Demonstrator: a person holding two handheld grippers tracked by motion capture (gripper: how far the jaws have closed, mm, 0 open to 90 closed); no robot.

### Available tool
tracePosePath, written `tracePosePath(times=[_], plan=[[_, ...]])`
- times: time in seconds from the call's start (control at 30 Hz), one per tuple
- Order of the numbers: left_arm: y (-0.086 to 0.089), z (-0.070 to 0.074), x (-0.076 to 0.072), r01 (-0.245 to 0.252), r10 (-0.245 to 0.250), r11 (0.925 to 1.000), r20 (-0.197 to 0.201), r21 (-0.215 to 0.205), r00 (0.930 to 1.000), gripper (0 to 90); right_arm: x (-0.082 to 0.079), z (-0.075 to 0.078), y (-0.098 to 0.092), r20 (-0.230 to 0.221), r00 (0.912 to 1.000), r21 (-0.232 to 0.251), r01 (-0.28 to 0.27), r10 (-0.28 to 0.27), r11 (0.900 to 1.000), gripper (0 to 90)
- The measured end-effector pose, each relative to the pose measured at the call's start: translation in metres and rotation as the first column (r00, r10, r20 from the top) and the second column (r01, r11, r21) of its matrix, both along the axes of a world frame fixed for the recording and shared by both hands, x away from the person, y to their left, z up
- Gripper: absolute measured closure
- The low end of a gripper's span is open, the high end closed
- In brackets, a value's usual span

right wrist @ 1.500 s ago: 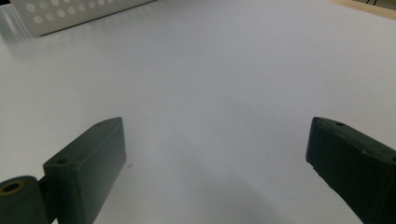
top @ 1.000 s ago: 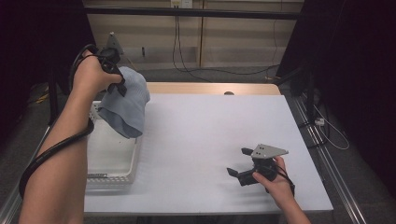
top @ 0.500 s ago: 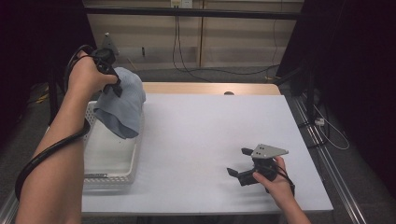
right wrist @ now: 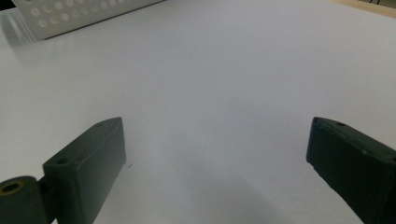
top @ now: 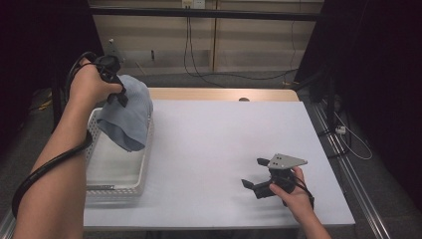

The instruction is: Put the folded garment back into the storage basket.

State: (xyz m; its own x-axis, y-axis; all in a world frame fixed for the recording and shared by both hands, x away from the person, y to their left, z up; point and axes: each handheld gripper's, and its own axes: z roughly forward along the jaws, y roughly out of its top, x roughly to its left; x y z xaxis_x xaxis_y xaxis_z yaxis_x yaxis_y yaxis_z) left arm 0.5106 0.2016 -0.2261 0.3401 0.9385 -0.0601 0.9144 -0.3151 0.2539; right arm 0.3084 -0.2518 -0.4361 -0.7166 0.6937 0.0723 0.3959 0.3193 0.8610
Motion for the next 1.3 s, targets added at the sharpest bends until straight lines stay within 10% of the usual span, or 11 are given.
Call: tracePosePath(times=[1.3], plan=[[0.017, -0.033, -0.016, 0.017, -0.018, 0.9997, -0.042, -0.016, 0.999, 73.7, 0.0, 0.0, 0.001, -0.015, 0.9999, 0.0, -0.008, 0.008, 1.0, 3.6]])
